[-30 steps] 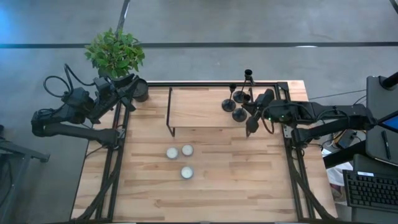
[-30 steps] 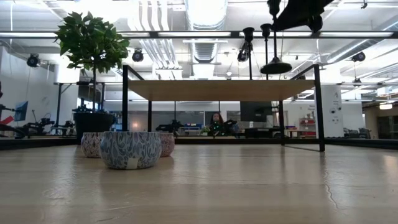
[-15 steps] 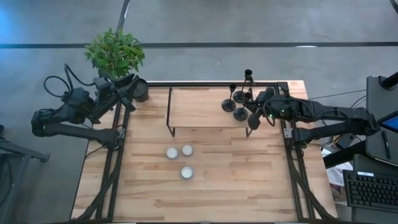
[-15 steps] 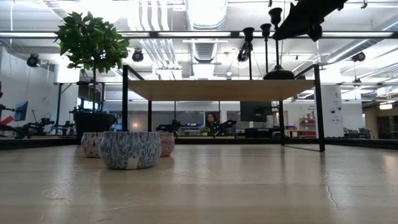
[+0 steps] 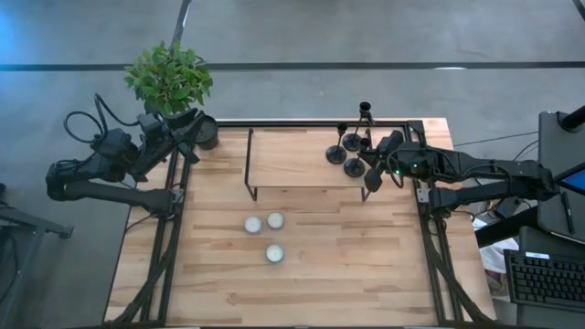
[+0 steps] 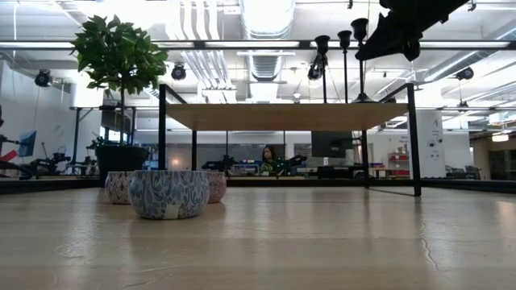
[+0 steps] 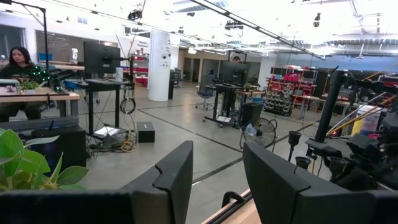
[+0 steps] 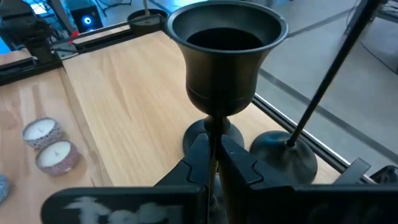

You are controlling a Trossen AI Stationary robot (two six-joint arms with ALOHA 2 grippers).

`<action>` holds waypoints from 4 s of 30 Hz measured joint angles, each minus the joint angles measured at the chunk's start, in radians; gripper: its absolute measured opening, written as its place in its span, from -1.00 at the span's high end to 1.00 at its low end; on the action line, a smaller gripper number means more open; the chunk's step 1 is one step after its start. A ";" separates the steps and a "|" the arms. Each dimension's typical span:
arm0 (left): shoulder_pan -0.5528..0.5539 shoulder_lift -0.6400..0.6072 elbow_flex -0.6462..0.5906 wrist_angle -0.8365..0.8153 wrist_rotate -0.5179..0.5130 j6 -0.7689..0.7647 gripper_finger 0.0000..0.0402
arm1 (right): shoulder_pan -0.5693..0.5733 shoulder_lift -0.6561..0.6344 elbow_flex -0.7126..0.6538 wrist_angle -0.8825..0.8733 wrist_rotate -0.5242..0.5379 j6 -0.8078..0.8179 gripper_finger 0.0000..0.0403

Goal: Pick & Place candle stick holders
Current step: Put the black candle holder on the shelf, then put the pink scented candle on the shelf

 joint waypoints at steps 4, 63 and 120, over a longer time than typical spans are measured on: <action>0.000 0.000 0.000 0.000 0.000 0.000 0.26 | -0.004 0.000 0.000 0.000 0.001 -0.011 0.94; 0.000 0.000 0.000 0.000 0.000 0.000 0.26 | -0.007 -0.084 -0.004 -0.143 0.024 0.041 0.33; 0.000 0.000 0.000 0.000 0.000 0.000 0.26 | 1.315 -0.073 -0.479 -0.034 0.911 0.785 0.96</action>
